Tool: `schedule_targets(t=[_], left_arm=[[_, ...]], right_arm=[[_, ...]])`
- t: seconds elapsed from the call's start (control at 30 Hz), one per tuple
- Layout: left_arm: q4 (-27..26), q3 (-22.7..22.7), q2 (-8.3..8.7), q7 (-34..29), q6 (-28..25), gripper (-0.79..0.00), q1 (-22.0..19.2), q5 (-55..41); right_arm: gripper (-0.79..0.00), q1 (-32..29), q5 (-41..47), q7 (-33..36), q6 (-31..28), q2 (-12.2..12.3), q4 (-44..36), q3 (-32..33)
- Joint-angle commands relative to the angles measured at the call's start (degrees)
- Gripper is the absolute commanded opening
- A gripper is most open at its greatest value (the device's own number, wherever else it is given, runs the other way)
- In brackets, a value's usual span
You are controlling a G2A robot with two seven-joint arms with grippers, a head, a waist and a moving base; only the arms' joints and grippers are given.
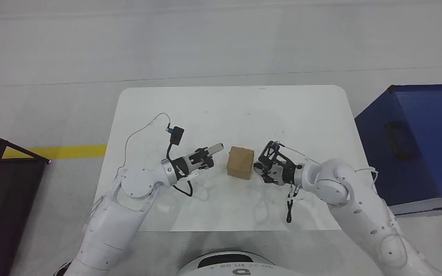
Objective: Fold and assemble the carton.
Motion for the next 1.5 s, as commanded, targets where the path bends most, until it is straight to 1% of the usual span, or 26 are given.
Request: schedule_targets(t=[0.0, 0.1, 0.17, 0.23, 0.33, 0.43, 0.5, 0.57, 0.67, 0.77, 0.87, 1.03, 1.17, 1.27, 1.37, 1.47], left_arm=[[-0.36, -0.07, 0.07, 0.13, 0.19, 0.000, 0.31, 0.17], [-0.61, -0.60, 0.23, 0.56, 0.22, 0.000, 1.17, 0.26], [-0.85, -0.90, 0.34, 0.67, 0.11, 0.000, 1.75, 0.23], [-1.07, -1.11, 0.42, 0.86, 0.06, 0.000, 2.27, 0.25], [-1.40, -1.37, 0.54, 1.25, 0.09, 0.000, 2.96, 0.44], [-1.84, -2.13, 0.72, 1.92, 0.15, 0.000, 4.09, 0.46], [-2.20, -2.94, 0.90, 2.38, 0.03, 0.000, 5.28, 0.38], [-2.43, -3.75, 1.10, 2.69, 0.01, 0.000, 6.65, 0.60], [-2.92, -4.17, 1.31, 2.43, -0.29, 0.000, 8.41, 0.50], [-2.62, -3.37, 1.37, 1.23, 0.17, 0.000, 8.44, 0.96], [-1.27, -1.68, 1.14, 0.62, 1.10, 0.000, 6.09, 1.18], [2.88, 2.56, 0.26, -0.15, 3.25, 0.000, -1.35, 1.82], [8.49, 7.59, -1.09, -1.02, 3.97, 0.000, -8.31, 0.53], [13.12, 11.12, -2.32, 0.15, 4.42, 0.000, -12.99, -0.37], [15.96, 13.10, -3.28, 1.96, 3.82, 0.000, -15.62, -1.86], [17.46, 13.72, -3.67, 2.89, 3.08, 0.000, -16.55, -2.33]], right_arm=[[-0.785, 0.44, -1.44, -0.09, 1.78, 0.20, 1.77, 1.56], [-0.785, -0.22, -4.49, 1.36, 4.01, 0.47, 1.70, 2.45], [-0.785, -0.64, -4.27, 1.75, 3.34, 0.39, 0.57, 1.37], [-0.785, -0.40, -3.39, 2.23, 1.77, 0.02, -0.75, -1.48], [-0.785, 1.64, -0.47, 2.01, -0.58, -0.93, -1.51, -6.64], [-0.785, 4.07, 2.38, 0.82, -1.31, -1.59, -0.10, -8.74], [-0.785, 5.13, 4.20, -0.22, -1.37, -1.64, 1.54, -7.97], [-0.785, 5.40, 5.75, -2.02, -0.51, -1.35, 3.01, -5.20], [-0.785, 4.20, 6.36, -4.87, 0.94, -0.56, 3.65, 0.34], [-0.785, 2.09, 4.57, -6.24, 2.59, 0.04, 2.47, 3.91], [-0.785, 1.00, 1.89, -6.62, 4.52, 0.11, 1.69, 4.11], [-0.785, 2.57, 0.41, -6.44, 4.65, -0.47, 3.36, 0.69], [-0.785, 4.28, 0.30, -7.22, 4.46, -0.90, 4.44, -0.88], [-0.785, 5.30, -0.36, -7.47, 4.55, -1.06, 5.15, -1.33], [-0.785, 6.04, -1.67, -7.53, 5.41, -1.15, 5.80, -1.38], [-0.785, 6.52, -2.59, -7.19, 6.09, -1.18, 6.65, -1.33]])
